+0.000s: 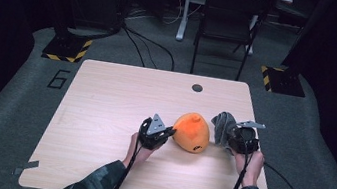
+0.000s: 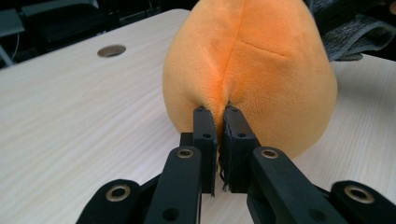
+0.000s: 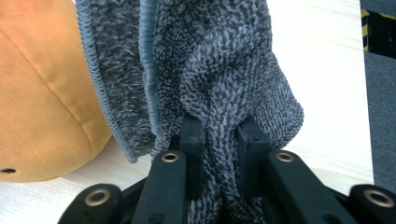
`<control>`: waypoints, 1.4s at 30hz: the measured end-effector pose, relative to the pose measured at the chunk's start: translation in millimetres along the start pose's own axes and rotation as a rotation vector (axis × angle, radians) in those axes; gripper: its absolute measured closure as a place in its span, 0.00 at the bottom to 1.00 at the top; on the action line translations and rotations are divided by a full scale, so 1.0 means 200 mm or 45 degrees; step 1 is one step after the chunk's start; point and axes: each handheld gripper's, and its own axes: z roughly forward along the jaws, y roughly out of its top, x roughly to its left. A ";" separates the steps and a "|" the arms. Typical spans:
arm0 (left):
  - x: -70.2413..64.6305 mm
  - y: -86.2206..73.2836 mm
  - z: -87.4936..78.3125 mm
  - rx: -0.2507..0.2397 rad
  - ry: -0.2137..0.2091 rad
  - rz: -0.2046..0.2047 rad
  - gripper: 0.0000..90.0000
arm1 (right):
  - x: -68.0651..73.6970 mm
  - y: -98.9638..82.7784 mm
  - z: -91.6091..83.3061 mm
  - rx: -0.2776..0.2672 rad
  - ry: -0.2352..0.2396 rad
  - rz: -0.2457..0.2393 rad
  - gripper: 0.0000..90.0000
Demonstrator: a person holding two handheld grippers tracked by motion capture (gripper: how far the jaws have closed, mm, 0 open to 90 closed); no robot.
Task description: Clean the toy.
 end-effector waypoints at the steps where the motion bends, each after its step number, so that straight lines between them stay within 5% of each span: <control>1: 0.00 0.02 0.00 0.003 -0.001 0.023 0.95 | 0.00 0.00 0.00 -0.004 -0.005 0.008 0.84; 10: -0.03 0.29 -0.08 -0.112 -0.013 0.173 0.96 | -0.07 -0.03 0.02 0.022 -0.022 0.051 0.84; 15: 0.01 0.35 -0.17 -0.123 -0.056 0.176 0.95 | -0.07 -0.03 0.01 0.030 -0.017 0.064 0.84; 22: 0.02 0.28 -0.12 -0.022 -0.108 0.186 0.95 | -0.07 -0.01 -0.01 0.017 0.001 0.055 0.84; 27: 0.01 0.22 -0.05 0.042 -0.122 0.173 0.95 | -0.04 0.04 -0.12 -0.061 0.070 0.043 0.84; 36: 0.01 0.21 -0.04 0.044 -0.122 0.130 0.95 | 0.13 0.18 -0.39 -0.223 0.256 -0.036 0.84; 42: 0.00 0.21 -0.04 0.031 -0.130 0.134 0.94 | 0.36 0.21 -0.39 -0.193 0.353 -0.154 0.84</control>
